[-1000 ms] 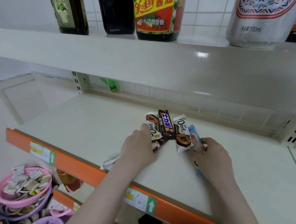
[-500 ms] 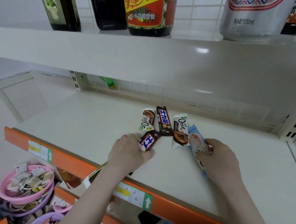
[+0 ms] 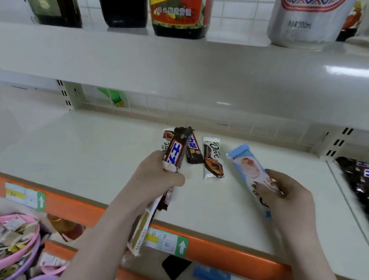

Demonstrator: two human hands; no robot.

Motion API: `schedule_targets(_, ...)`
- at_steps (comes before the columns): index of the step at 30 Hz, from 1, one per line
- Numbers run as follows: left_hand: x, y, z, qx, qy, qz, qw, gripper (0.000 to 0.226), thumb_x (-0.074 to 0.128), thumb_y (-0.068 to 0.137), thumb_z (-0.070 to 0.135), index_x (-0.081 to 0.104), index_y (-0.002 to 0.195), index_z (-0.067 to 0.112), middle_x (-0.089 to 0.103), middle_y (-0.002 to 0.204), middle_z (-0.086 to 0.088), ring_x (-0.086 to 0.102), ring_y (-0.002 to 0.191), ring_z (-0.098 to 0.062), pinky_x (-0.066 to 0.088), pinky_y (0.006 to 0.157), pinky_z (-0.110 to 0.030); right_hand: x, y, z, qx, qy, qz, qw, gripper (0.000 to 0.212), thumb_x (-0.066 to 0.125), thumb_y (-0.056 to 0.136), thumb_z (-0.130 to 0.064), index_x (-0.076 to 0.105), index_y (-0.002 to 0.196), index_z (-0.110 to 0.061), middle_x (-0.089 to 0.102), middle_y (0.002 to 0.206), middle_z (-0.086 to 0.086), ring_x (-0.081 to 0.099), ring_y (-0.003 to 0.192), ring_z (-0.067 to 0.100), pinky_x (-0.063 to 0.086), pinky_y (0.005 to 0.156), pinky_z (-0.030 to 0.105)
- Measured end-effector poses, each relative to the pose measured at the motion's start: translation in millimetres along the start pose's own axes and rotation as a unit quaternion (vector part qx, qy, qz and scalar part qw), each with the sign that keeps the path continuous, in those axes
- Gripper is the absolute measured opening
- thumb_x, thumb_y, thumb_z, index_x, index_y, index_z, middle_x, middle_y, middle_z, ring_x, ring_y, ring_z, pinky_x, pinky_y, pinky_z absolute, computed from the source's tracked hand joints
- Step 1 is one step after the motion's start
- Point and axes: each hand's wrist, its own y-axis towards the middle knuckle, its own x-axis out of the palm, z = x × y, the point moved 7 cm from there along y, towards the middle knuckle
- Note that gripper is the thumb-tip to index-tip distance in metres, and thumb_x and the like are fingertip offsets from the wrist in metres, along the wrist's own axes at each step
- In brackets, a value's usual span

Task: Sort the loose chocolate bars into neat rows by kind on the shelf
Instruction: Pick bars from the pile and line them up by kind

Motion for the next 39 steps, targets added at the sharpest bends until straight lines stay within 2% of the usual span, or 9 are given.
schedule_targets(5,26.4,-8.5,8.2,-0.035,-0.199,-0.045,0.978,0.025,0.058,0.067,-0.001,0.054,0.089,0.009,0.05,0.068,-0.006,0.054,0.054,-0.014,0.04,0.045,-0.022,-15.3,-21.6,3.1,0.063,0.22,-0.023,0.973,0.02,0.062,0.076,0.006,0.066,0.086,-0.012,0.065,0.067,0.002,0.052,0.041,0.001,0.036,0.034,0.011)
schedule_targets(7,39.9,-15.7,18.5,-0.024,-0.233,-0.053,0.971,0.031,0.055,0.058,0.001,0.054,0.088,0.008,0.048,0.067,-0.005,0.049,0.054,-0.016,0.04,0.044,-0.021,-24.3,-25.6,10.5,0.091,0.276,-0.038,0.956,0.018,0.061,0.075,0.007,0.065,0.084,-0.008,0.067,0.063,0.004,0.057,0.043,0.006,0.038,0.037,0.011)
schedule_targets(12,87.3,-39.6,36.5,-0.01,-0.244,-0.059,0.968,0.02,0.052,0.079,-0.01,0.052,0.09,0.007,0.043,0.063,-0.007,0.042,0.053,-0.016,0.04,0.047,-0.024,-68.2,-29.1,37.7,0.133,0.343,-0.067,0.927,0.021,0.06,0.072,0.008,0.061,0.085,-0.009,0.072,0.07,0.006,0.063,0.062,0.021,0.053,0.055,0.023)
schedule_targets(16,146.4,-66.5,59.7,0.01,-0.205,-0.074,0.976,0.02,0.066,0.079,0.003,0.047,0.082,0.01,0.044,0.058,-0.004,0.043,0.05,-0.014,0.041,0.048,-0.025,-128.7,-29.8,58.6,0.127,0.39,-0.082,0.908,0.041,0.063,0.07,0.011,0.057,0.107,-0.007,0.065,0.089,0.021,0.064,0.075,0.023,0.057,0.061,0.023)
schedule_targets(19,208.7,-92.9,82.9,0.033,-0.181,-0.086,0.979,0.028,0.075,0.073,0.011,0.048,0.079,0.009,0.048,0.057,-0.004,0.044,0.045,-0.013,0.041,0.045,-0.024,-185.7,-26.8,85.5,0.118,0.389,-0.087,0.91,0.064,0.082,0.047,-0.003,0.056,0.105,-0.01,0.046,0.088,0.02,0.057,0.082,0.025,0.055,0.063,0.022)
schedule_targets(25,359.2,-145.5,136.9,0.041,-0.218,-0.132,0.966,0.012,0.07,0.078,0.01,0.06,0.084,0.013,0.059,0.051,0.007,0.05,0.044,-0.009,0.039,0.043,-0.018,-319.1,-21.7,143.2,0.13,0.42,-0.03,0.898,0.014,0.063,0.075,0.002,0.062,0.085,-0.008,0.07,0.069,0.007,0.065,0.058,0.017,0.056,0.053,0.022)
schedule_targets(30,432.7,-172.5,183.1,0.039,-0.197,-0.172,0.964,0.02,0.074,0.075,0.013,0.058,0.087,0.01,0.06,0.06,0.002,0.055,0.05,-0.009,0.042,0.05,-0.02,-386.9,-15.8,174.5,0.151,0.448,-0.003,0.881,0.027,0.075,0.057,-0.007,0.056,0.076,-0.01,0.054,0.066,0.014,0.054,0.049,0.013,0.05,0.047,0.017)
schedule_targets(34,465.8,-179.0,193.6,0.027,-0.185,-0.186,0.965,0.036,0.073,0.073,0.005,0.053,0.104,0.006,0.055,0.059,-0.003,0.052,0.048,-0.011,0.04,0.052,-0.024,-407.2,-12.9,196.0,0.169,0.483,0.008,0.859,0.027,0.07,0.067,-0.001,0.045,0.069,-0.012,0.053,0.05,0.003,0.055,0.041,0.01,0.052,0.048,0.018)
schedule_targets(39,482.2,-168.3,201.9,0.046,-0.184,-0.203,0.961,0.021,0.073,0.072,0.002,0.059,0.083,0.012,0.054,0.053,-0.001,0.05,0.046,-0.012,0.038,0.055,-0.029,-433.5,-13.7,218.0,0.177,0.487,0.055,0.853,0.011,0.067,0.074,-0.009,0.059,0.08,-0.006,0.061,0.059,0.005,0.059,0.046,0.01,0.051,0.047,0.016)
